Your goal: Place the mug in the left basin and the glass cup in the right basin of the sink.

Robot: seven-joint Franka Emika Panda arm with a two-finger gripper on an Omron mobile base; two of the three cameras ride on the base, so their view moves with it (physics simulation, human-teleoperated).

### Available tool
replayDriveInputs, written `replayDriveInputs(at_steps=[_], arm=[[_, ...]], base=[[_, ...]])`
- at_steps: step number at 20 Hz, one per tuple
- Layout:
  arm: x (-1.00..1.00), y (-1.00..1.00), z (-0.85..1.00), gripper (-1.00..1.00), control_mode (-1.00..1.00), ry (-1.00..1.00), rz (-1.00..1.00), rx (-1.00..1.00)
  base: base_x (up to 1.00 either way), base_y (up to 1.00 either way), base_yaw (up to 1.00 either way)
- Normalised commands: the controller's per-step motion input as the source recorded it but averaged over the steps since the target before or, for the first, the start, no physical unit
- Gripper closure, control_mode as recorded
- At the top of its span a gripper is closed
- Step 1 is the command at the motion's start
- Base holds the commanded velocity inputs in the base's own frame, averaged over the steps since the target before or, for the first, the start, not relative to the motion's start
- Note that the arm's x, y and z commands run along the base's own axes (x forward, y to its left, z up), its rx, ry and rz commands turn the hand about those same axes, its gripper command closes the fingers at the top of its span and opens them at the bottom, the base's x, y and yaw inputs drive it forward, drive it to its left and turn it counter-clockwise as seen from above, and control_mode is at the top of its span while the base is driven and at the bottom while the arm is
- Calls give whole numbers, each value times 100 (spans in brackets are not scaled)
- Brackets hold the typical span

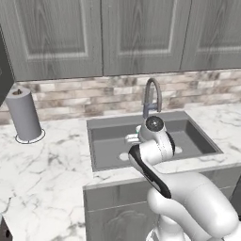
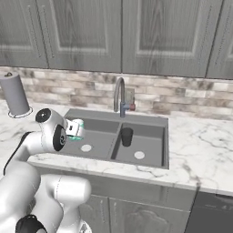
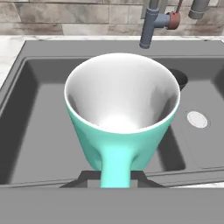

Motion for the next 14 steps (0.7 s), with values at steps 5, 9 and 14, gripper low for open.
replayDriveInputs(at_steps=[5, 9, 14], arm=[[0, 0, 0, 100, 100, 0, 0, 0], [0, 0, 0, 100, 100, 0, 0, 0], [0, 0, 0, 100, 100, 0, 0, 0]], base=[[12, 42, 0], [6, 14, 0], [0, 0, 0]])
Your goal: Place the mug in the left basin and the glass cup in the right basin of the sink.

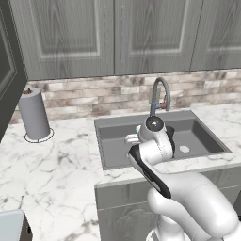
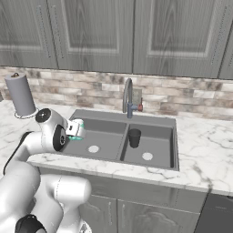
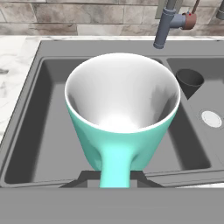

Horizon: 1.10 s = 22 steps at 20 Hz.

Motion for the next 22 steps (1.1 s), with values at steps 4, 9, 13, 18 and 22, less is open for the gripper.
replayDriveInputs(at_steps=[4, 9, 13, 18, 22], arm=[[0, 0, 0, 100, 100, 0, 0, 0], [0, 0, 0, 100, 100, 0, 0, 0], [0, 0, 0, 100, 100, 0, 0, 0], [29, -1, -2, 100, -100, 0, -1, 0], [34, -4, -13, 100, -100, 0, -1, 0]], base=[[0, 0, 0], [0, 0, 0], [3, 0, 0], [0, 0, 0], [0, 0, 0]])
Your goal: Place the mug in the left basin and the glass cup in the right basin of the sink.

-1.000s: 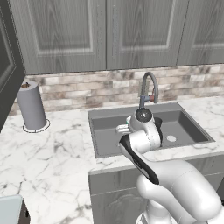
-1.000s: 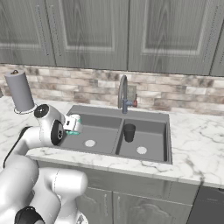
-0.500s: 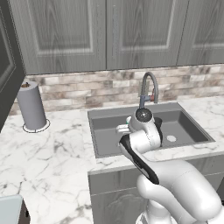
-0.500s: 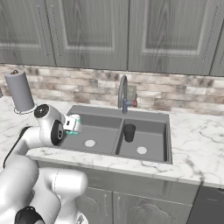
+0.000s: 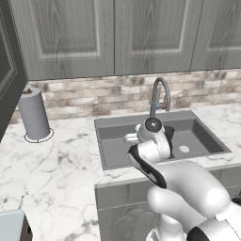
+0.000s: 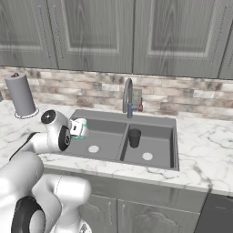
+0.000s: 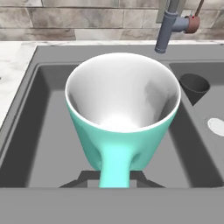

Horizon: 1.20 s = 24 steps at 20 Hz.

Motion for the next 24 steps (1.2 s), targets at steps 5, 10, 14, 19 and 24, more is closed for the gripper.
replayDriveInputs(at_steps=[5, 10, 14, 19, 24], arm=[[23, -1, -19, 100, -100, 0, -3, 0], [14, 0, -10, 100, -100, 0, -2, 0], [8, 0, -1, 100, -100, 0, 0, 1], [1, -1, 0, 100, -100, 0, 0, 9], [3, -5, -3, 100, -100, 0, 0, 17]], base=[[0, 0, 0], [0, 0, 0], [0, 0, 0], [0, 0, 0], [0, 0, 0]])
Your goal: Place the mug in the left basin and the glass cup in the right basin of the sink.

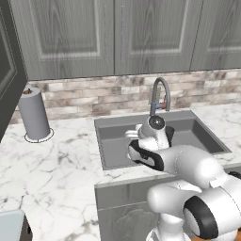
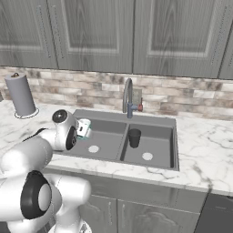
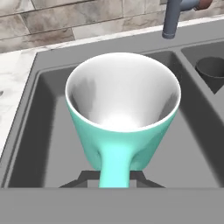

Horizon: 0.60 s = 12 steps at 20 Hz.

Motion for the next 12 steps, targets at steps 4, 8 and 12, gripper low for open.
replayDriveInputs(at_steps=[4, 8, 12], arm=[[14, -1, -14, 100, -100, 1, 0, 14], [22, 0, -17, 100, -100, 5, 0, 9], [29, 0, -18, 100, -100, 7, 0, 3]], base=[[0, 0, 0], [0, 0, 0], [0, 0, 0]])
